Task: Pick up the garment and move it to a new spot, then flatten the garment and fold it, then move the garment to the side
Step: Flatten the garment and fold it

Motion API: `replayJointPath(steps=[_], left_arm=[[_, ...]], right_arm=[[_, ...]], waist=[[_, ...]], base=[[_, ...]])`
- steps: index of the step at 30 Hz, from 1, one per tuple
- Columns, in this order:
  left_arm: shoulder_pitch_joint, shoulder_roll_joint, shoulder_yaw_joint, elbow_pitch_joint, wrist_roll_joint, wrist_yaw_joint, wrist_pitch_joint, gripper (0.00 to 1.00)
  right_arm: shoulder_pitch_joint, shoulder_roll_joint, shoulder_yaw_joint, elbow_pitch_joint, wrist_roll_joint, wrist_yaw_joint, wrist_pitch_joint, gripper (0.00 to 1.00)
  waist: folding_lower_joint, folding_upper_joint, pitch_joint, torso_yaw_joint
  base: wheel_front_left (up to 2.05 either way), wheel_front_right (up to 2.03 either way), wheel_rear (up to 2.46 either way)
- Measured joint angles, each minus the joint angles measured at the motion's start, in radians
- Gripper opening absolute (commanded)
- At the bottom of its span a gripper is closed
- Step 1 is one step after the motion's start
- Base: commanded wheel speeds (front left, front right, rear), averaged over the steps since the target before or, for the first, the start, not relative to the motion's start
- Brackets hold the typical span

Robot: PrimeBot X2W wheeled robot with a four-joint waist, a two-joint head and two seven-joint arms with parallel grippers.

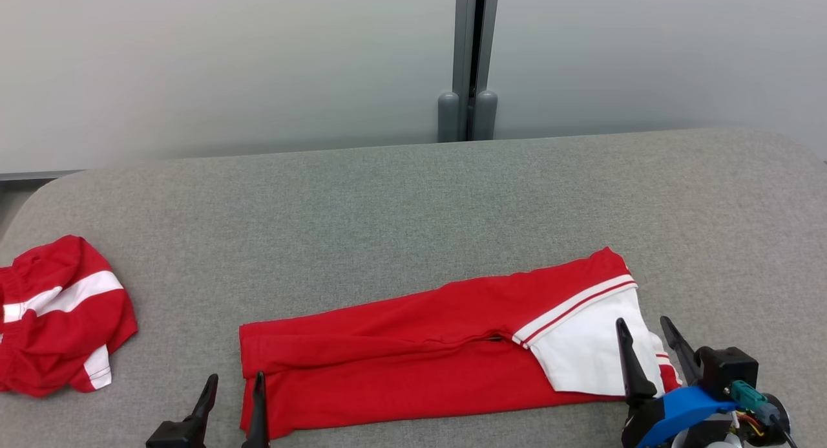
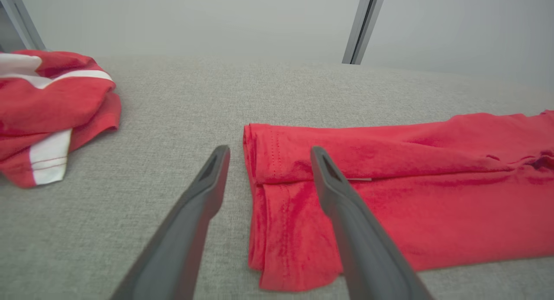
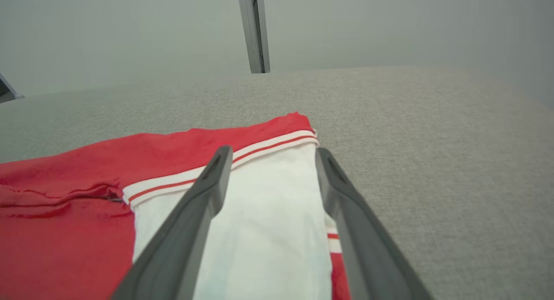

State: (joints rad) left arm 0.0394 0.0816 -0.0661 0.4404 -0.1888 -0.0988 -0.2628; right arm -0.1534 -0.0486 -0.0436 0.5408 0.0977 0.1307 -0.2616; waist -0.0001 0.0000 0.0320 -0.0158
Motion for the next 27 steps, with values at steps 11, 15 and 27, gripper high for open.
replayJointPath(steps=[11,15,27], left_arm=[[-0.010,-0.021,-0.002,0.002,0.028,-0.023,0.000,1.00],[-0.050,-0.020,-0.012,0.006,0.031,-0.025,0.000,1.00],[-0.100,0.027,-0.063,0.023,-0.023,-0.031,0.000,1.00]], right_arm=[[-0.063,0.000,-0.028,0.091,-0.057,0.000,0.000,1.00],[-0.146,-0.001,-0.082,0.170,-0.109,0.000,0.027,1.00],[-0.280,-0.017,-0.099,0.438,-0.027,0.000,0.024,0.00]], waist=[[0.0001,0.0000,0.044,0.000],[0.0003,0.0000,0.089,0.007],[0.0000,0.0000,0.173,0.045]], base=[[0.00,0.00,0.00],[0.00,0.00,0.00],[0.00,0.00,0.00]])
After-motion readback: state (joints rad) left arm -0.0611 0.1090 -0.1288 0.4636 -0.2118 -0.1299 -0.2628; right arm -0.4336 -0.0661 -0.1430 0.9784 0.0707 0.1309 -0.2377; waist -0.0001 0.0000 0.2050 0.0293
